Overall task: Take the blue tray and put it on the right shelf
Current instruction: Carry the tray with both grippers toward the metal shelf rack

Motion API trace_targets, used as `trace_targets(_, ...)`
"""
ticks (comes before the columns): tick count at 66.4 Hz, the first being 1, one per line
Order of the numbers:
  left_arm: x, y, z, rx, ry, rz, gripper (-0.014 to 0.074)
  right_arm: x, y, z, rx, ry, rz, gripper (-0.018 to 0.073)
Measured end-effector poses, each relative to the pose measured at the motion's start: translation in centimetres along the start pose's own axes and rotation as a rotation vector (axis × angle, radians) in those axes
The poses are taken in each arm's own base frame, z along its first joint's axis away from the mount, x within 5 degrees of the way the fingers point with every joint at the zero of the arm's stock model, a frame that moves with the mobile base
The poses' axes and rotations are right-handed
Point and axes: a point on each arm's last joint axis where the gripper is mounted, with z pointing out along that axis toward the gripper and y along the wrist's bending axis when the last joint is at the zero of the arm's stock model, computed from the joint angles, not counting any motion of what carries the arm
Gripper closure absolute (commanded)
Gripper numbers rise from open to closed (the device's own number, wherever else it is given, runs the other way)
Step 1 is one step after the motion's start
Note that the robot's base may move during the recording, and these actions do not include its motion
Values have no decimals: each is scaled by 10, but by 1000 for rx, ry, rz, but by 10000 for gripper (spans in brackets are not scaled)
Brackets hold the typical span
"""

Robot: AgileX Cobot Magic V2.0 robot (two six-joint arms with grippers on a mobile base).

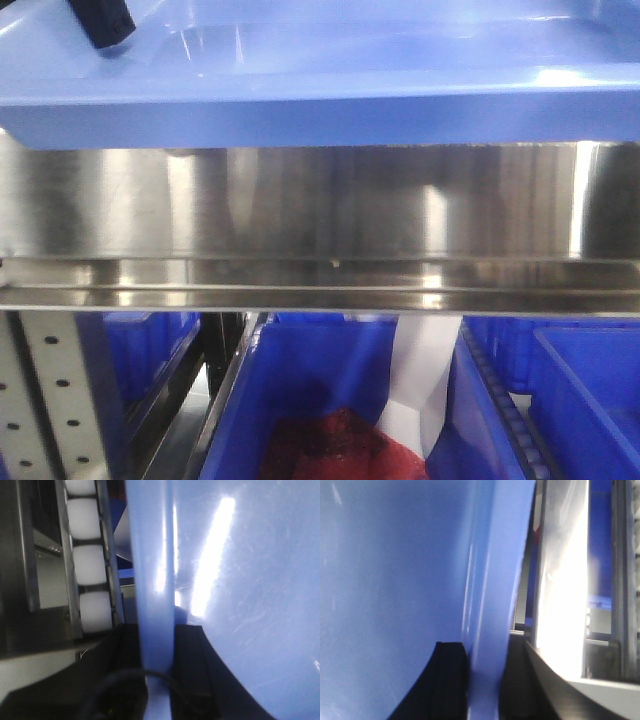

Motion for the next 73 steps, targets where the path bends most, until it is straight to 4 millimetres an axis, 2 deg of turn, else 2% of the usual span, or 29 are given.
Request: trace_targets(73, 0, 0, 0, 0, 0, 0, 645, 0, 0, 0, 0, 0, 0, 496)
